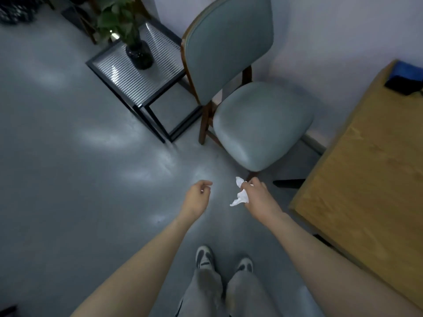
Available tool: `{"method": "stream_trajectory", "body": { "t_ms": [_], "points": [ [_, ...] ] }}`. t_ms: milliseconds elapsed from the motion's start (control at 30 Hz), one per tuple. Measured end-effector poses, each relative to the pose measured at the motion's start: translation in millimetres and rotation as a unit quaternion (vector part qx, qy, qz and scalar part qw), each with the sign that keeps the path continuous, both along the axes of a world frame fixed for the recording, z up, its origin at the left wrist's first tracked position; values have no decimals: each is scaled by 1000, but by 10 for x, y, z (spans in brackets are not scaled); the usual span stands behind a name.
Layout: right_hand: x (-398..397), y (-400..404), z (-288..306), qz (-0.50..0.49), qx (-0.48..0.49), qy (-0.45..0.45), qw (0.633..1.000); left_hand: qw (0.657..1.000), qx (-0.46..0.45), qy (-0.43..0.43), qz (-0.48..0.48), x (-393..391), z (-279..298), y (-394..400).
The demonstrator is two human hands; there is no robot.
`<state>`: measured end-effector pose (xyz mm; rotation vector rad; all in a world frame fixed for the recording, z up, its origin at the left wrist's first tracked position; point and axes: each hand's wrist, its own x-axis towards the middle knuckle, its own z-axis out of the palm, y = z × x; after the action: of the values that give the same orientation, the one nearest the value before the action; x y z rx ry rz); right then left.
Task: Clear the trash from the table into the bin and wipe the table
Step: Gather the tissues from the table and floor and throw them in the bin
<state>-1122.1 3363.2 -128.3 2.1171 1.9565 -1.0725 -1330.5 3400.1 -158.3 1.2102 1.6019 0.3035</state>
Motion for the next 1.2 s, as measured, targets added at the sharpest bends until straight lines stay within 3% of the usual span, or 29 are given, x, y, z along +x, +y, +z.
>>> {"method": "stream_trajectory", "body": {
  "t_ms": [333,600,733,833,933,1067,1200],
  "points": [
    [-388,49,-1752,-24,-51,12,998,998,-4,59,8,-473,-1774,-275],
    [-658,169,-3578,-3,-44,-33,998,994,4,107,2,-732,-3461,-232],
    [-660,203,-4279,24,-40,-36,998,987,33,151,-43,-812,-4199,-155],
    [-661,265,-4731,46,-49,-38,997,965,52,216,-143,-824,-4742,-57],
    [-607,337,-5057,65,-52,-44,996,933,45,269,-236,-812,-5187,56],
    [-461,364,-5323,54,-56,-36,996,901,49,326,-284,-797,-5580,54],
    [-360,258,-5369,24,-69,-21,997,919,38,319,-229,-847,-5709,-86]
  ]
}}
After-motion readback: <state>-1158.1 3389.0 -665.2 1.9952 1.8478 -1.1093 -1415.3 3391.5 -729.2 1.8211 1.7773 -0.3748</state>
